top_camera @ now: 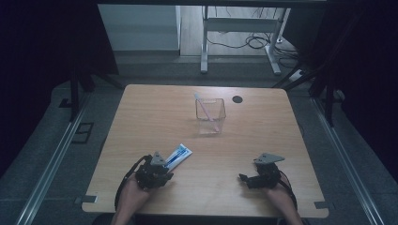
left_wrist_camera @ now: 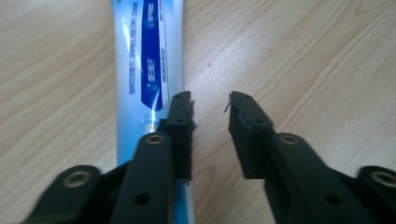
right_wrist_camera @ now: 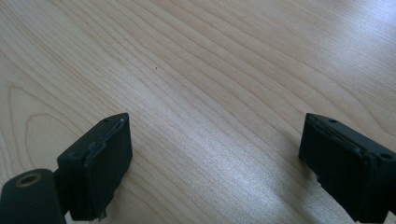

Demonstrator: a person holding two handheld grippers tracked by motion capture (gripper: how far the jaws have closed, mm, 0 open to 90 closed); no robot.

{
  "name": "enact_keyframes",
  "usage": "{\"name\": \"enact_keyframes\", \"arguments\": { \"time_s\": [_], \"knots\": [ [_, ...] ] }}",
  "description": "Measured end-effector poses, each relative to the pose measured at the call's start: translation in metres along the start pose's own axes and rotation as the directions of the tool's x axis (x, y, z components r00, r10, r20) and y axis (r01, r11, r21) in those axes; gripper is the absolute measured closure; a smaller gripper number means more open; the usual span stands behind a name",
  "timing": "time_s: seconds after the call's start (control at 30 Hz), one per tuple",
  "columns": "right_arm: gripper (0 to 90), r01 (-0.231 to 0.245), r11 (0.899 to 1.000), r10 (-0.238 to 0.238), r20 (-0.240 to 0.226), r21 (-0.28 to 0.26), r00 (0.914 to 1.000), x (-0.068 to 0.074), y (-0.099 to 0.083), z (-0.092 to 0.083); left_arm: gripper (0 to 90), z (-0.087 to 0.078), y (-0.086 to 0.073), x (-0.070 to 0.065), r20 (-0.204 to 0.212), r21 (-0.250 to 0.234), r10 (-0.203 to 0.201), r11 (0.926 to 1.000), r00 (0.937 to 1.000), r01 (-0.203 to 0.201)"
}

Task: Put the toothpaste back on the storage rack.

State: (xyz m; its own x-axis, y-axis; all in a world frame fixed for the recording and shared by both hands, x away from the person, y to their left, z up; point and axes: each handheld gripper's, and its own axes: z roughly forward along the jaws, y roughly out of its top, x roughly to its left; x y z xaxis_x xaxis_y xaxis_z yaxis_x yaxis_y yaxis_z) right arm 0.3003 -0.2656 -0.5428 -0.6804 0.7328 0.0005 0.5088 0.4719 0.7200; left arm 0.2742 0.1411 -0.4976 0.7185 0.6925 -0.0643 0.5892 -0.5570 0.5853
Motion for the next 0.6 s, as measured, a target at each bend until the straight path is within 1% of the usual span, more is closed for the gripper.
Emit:
{"name": "enact_keyframes", "arguments": {
  "time_s": [0.13,0.17,0.23,0.33,0.4,0.47,0.6],
  "knots": [
    [10.0,0.003,1.0,-0.003,0.0,0.001,1.0,0.0,0.0,0.0,57.3,-0.002,0.008,0.006,-0.008,0.01,-0.013,0.9999,0.9999,0.013],
    [10.0,0.003,1.0,-0.003,0.0,0.001,1.0,0.0,0.0,0.0,55.0,-0.002,0.009,0.007,-0.018,0.018,-0.014,0.9997,0.9997,0.014],
    [10.0,0.002,1.0,-0.002,0.0,0.001,1.0,0.0,0.0,0.0,51.3,-0.001,0.012,0.011,-0.042,0.04,-0.012,0.9991,0.999,0.014],
    [10.0,0.002,1.0,-0.002,0.001,0.0,1.0,0.0,0.0,0.0,46.3,0.003,0.013,0.017,-0.052,0.082,-0.021,0.9963,0.9984,0.026],
    [10.0,0.003,1.0,-0.003,0.0,0.001,1.0,0.0,0.0,0.0,45.7,0.007,0.013,0.02,-0.053,0.113,-0.033,0.9928,0.998,0.039],
    [10.0,0.003,1.0,-0.003,0.0,0.001,1.0,0.0,0.0,0.0,45.0,0.01,0.013,0.024,-0.045,0.143,-0.04,0.9887,0.9982,0.046],
    [10.0,0.003,1.0,-0.003,0.0,0.001,1.0,0.0,0.0,0.0,45.0,0.016,0.017,0.027,-0.032,0.177,-0.049,0.9827,0.9983,0.054]
  ]
}}
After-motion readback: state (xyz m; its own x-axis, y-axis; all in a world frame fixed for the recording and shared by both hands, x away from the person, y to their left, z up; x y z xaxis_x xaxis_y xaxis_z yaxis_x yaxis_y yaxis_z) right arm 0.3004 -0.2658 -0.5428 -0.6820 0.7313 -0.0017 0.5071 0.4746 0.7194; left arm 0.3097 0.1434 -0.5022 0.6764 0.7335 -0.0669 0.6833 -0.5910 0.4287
